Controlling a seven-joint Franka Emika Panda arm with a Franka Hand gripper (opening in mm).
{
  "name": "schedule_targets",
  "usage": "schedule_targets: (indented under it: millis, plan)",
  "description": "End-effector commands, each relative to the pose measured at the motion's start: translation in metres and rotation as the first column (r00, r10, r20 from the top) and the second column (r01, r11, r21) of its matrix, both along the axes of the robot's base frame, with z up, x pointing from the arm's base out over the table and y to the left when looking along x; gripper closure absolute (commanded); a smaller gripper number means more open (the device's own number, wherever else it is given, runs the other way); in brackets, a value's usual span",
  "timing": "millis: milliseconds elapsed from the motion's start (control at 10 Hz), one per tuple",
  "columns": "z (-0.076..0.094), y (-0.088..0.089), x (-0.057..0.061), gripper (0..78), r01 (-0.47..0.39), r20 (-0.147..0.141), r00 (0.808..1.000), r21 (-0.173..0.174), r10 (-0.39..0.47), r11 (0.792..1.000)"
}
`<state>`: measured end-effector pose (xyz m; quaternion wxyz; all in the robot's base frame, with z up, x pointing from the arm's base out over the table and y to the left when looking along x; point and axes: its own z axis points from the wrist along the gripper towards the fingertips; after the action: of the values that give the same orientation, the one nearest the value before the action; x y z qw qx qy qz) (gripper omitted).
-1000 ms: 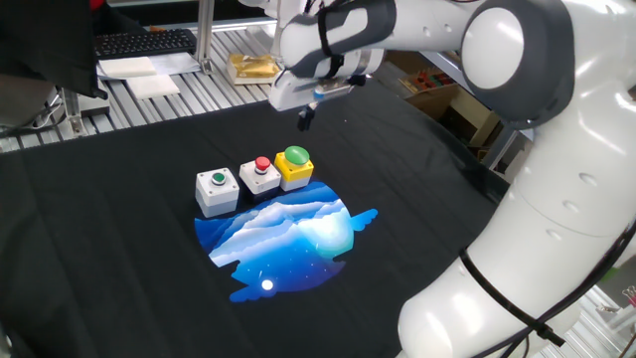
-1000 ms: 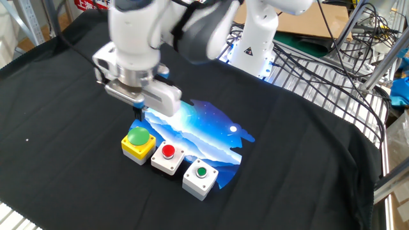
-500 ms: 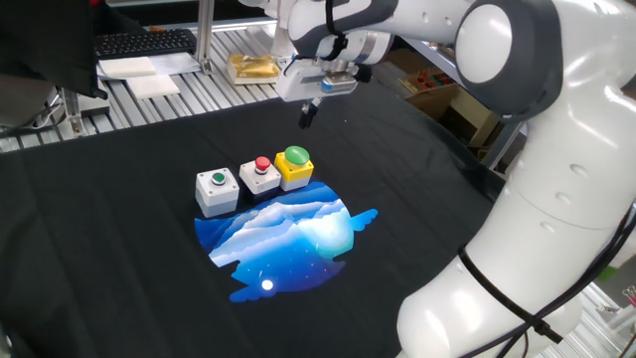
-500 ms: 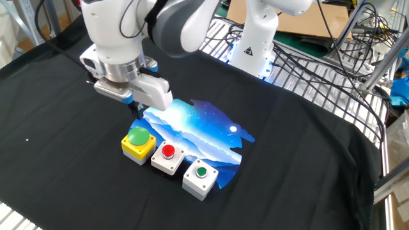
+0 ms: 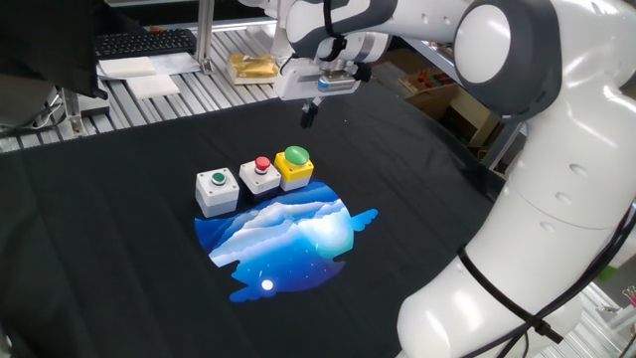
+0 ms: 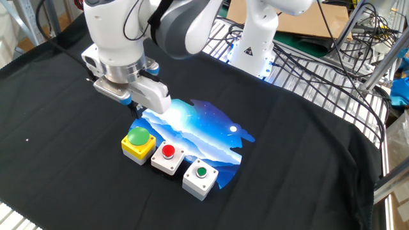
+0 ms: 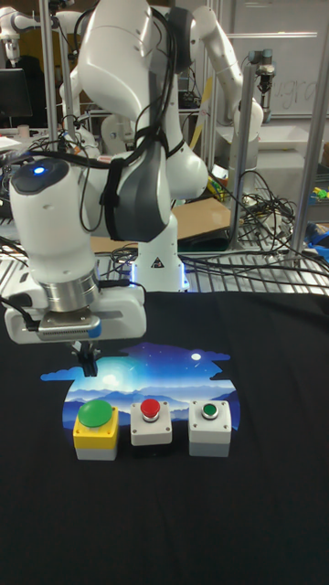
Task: Press three buttons from left to right in sequence
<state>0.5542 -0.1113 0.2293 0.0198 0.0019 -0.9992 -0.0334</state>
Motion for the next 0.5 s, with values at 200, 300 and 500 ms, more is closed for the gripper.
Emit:
schedule_targets:
  millis: [200,300,500]
  plan:
    - [0.0016,0.0002,0.0010,77.6,-0.002,0.002,1.000,-0.022,0.003,1.000]
    - [0.0017,0.0005,0.0012,77.6,0.025,0.005,1.000,-0.038,-0.024,0.999]
    - [0.0019,0.0015,0.0018,77.6,0.042,0.023,0.999,-0.089,-0.040,0.995]
